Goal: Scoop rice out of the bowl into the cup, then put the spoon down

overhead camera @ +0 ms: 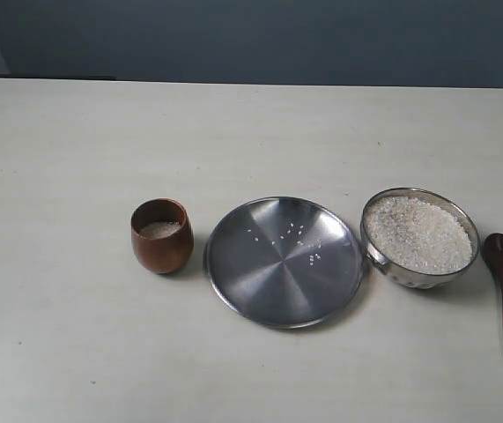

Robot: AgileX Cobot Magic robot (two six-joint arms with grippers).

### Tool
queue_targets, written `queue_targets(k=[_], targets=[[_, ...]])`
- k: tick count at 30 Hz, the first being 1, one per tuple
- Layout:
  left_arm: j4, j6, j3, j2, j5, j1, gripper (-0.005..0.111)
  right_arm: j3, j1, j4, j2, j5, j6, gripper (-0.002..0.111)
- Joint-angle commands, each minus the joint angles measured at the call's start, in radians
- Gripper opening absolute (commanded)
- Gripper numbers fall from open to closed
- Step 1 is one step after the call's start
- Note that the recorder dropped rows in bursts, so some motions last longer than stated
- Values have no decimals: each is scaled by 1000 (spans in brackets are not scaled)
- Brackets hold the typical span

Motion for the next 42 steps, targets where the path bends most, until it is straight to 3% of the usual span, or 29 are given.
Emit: queue_targets(k=[1,6,8,14,19,25,34,42], targets=[[1,98,-177,-2,5,1,0,-76,-5,-22,-3,278,192,-1],[43,148,-379,50,116,1,0,-308,33,-92,-3,559,182,-1],[64,148,-470,152,235,1,0,-450,88,-90,41,648,32,-1],[186,146,-590,331,462,1,0,-643,225,-85,153,816,-360,-1],[286,140,-614,416,571,1,0,-691,319,-98,220,1003,-518,-1],[366,140,-614,453,616,1,0,-696,369,-163,321,1247,-524,-1],[392,141,-614,451,616,1,0,-698,376,-156,340,1255,-524,-1],[362,141,-614,451,603,1,0,-698,391,-233,434,1379,-511,-1]])
